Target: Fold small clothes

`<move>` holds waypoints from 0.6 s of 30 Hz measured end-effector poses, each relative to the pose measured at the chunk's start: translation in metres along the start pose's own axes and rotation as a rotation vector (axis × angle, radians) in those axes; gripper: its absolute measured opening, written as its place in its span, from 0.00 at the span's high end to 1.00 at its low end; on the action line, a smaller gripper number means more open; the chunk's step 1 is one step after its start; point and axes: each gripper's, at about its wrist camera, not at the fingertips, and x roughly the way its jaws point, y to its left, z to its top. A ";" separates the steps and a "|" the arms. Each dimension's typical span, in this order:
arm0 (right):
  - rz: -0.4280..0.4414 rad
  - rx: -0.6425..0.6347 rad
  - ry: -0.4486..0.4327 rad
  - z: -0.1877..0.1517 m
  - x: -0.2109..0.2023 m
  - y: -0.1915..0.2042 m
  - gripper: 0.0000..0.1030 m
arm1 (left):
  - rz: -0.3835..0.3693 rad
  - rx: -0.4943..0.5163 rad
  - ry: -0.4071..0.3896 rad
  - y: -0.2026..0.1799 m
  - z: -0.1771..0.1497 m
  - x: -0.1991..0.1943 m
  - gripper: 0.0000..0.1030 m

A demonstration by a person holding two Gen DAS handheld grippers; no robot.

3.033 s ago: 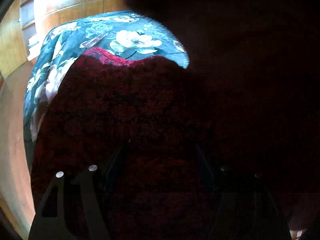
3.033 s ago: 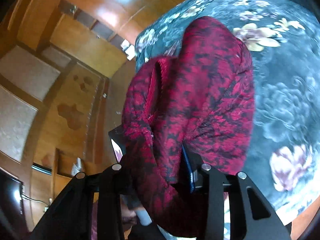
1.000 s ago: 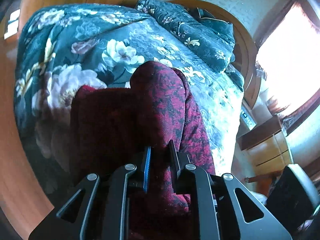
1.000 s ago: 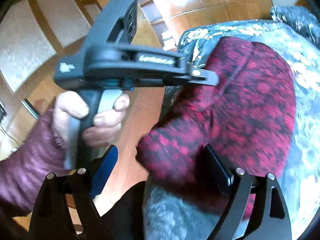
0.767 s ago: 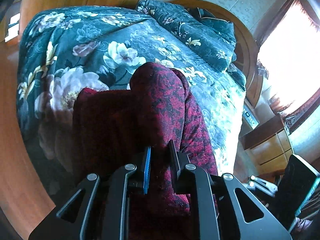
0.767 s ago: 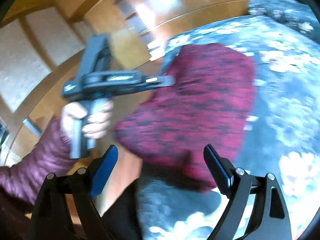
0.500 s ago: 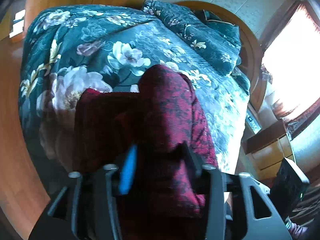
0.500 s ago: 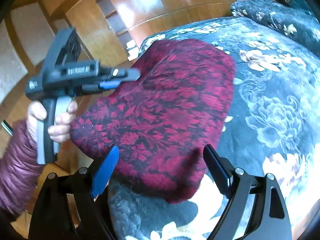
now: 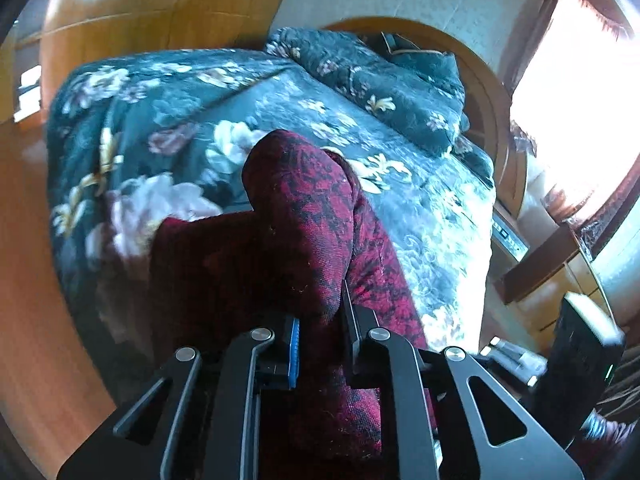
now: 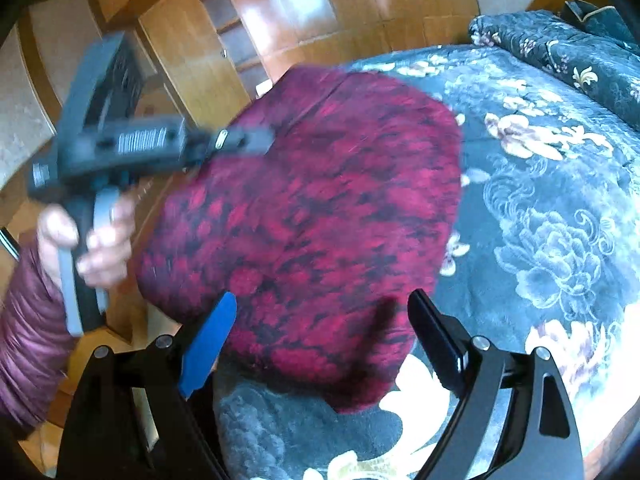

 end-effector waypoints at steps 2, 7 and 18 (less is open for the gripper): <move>0.007 -0.011 -0.025 0.006 -0.006 0.006 0.19 | 0.009 -0.031 -0.014 0.015 -0.010 -0.011 0.86; -0.032 -0.150 0.012 0.011 0.022 0.040 0.27 | 0.044 -0.125 -0.048 0.054 -0.032 -0.032 0.86; -0.197 -0.263 0.097 -0.008 0.103 0.052 0.24 | 0.192 -0.209 -0.008 0.089 -0.062 -0.002 0.76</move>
